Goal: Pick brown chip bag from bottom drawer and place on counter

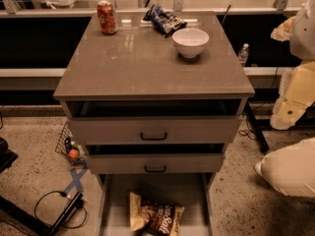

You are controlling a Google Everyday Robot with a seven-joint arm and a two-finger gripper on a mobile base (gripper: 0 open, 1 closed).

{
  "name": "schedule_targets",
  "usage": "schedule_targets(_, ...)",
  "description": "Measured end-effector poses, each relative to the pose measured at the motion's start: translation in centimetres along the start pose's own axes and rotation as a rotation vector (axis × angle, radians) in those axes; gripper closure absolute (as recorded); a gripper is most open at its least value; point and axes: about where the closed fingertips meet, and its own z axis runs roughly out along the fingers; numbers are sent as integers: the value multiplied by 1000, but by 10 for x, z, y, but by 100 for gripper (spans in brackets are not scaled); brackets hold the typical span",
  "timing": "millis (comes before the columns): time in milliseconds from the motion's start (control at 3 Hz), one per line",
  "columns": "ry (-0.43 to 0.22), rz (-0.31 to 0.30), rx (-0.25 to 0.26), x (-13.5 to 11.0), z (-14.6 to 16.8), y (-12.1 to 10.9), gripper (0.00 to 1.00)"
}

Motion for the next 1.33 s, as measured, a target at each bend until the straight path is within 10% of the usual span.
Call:
schedule_targets(667,-39,32,25,0,15,-1,0)
schedule_targets(1333,-148,241,-20,25,136,43,0)
